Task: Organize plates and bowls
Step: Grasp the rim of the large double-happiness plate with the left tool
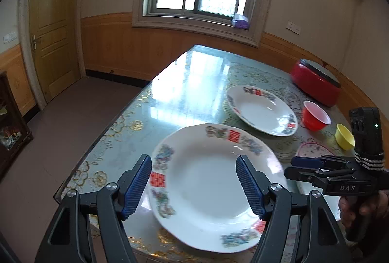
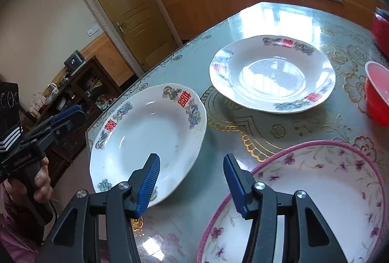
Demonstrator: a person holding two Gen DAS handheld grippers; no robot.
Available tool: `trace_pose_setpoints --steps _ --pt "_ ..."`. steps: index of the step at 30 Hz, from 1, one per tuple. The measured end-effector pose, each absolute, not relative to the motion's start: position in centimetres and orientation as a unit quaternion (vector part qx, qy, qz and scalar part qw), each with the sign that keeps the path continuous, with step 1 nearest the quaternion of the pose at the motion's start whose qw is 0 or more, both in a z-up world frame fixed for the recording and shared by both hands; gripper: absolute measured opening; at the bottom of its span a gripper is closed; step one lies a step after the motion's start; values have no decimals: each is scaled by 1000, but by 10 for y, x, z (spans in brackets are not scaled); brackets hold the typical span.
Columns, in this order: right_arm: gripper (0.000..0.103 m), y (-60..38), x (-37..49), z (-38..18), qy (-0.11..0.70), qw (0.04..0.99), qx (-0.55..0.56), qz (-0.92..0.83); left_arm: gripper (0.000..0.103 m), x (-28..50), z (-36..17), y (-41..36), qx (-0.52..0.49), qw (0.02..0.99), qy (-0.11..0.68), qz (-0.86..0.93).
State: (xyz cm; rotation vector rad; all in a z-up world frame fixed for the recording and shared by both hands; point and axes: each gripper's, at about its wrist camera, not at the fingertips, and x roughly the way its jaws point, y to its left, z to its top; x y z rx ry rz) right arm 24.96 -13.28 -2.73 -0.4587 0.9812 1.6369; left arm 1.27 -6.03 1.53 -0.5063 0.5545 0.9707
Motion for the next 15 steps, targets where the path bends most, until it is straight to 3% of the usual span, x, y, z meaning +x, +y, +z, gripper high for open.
trace_pose_setpoints --steps 6,7,8,10,15 --pt "55 -107 231 -50 438 548 -212 680 71 -10 -23 -23 -274 795 289 458" --pt "55 -105 228 -52 440 547 -213 679 67 -11 -29 -18 -283 792 293 455" --pt "55 -102 225 -51 432 551 -214 681 53 -13 -34 -14 -292 791 296 448" --pt "58 -99 218 -51 421 561 -223 677 42 -9 -46 -6 -308 791 309 429" --pt "54 -96 201 -52 379 578 -268 671 32 7 -60 -2 -315 813 320 371"
